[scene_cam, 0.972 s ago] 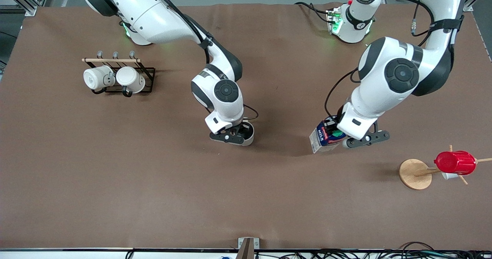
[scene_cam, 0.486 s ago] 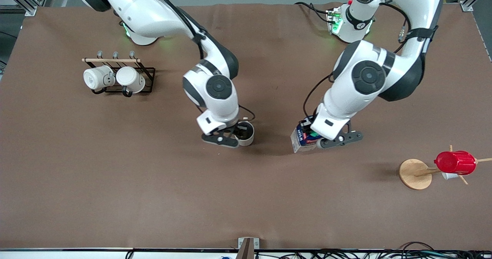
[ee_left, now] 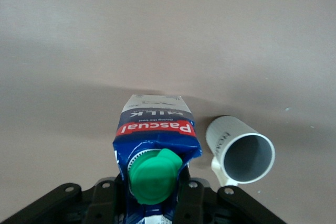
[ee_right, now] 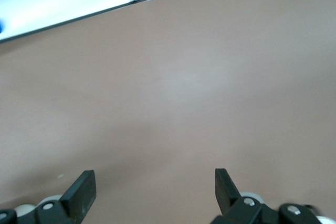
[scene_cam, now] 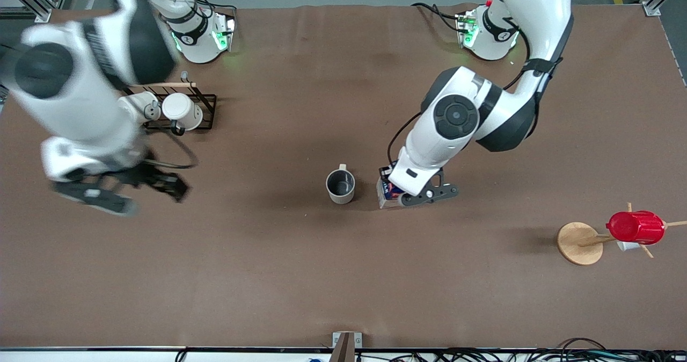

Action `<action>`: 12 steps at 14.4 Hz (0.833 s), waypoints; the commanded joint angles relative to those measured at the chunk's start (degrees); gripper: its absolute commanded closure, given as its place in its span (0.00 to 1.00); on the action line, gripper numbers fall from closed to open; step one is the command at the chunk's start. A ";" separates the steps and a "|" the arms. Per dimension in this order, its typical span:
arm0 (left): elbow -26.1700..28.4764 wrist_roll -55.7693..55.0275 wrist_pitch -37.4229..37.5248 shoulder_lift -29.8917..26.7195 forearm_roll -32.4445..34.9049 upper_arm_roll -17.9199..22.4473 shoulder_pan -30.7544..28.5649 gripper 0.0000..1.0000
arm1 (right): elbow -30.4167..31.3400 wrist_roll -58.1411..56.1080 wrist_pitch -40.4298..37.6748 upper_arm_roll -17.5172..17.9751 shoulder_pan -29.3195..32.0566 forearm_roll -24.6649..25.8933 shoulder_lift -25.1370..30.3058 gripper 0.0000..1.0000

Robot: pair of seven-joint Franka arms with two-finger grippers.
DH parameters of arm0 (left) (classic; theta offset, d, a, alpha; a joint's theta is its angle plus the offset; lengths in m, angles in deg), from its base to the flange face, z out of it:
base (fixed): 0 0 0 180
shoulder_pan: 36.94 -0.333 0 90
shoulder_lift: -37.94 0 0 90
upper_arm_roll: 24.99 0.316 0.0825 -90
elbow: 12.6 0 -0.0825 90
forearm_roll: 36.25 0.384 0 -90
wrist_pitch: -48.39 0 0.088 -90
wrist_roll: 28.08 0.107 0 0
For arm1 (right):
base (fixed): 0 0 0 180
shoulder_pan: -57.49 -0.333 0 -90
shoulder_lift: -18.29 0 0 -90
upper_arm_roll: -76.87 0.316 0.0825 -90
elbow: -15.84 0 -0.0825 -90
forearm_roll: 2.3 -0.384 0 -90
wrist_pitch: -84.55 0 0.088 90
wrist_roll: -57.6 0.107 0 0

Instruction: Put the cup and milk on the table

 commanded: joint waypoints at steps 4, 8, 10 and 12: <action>-6.48 0.02 1.19 4.91 3.50 0.65 3.54 0.76 | 3.33 -19.18 -10.44 -11.12 3.98 -9.34 10.20 0.00; -7.01 -0.07 0.14 6.66 3.95 0.73 5.99 0.76 | 5.78 -31.96 -14.95 -15.89 5.03 -9.79 13.27 0.00; -6.83 -0.07 0.75 6.49 4.12 0.74 6.09 0.76 | 7.29 -32.05 -14.59 -15.80 5.39 -11.11 14.25 0.00; -6.48 -0.07 1.80 6.23 4.21 0.30 6.17 0.76 | 6.85 -32.14 -14.59 -15.72 5.30 -11.11 14.08 0.00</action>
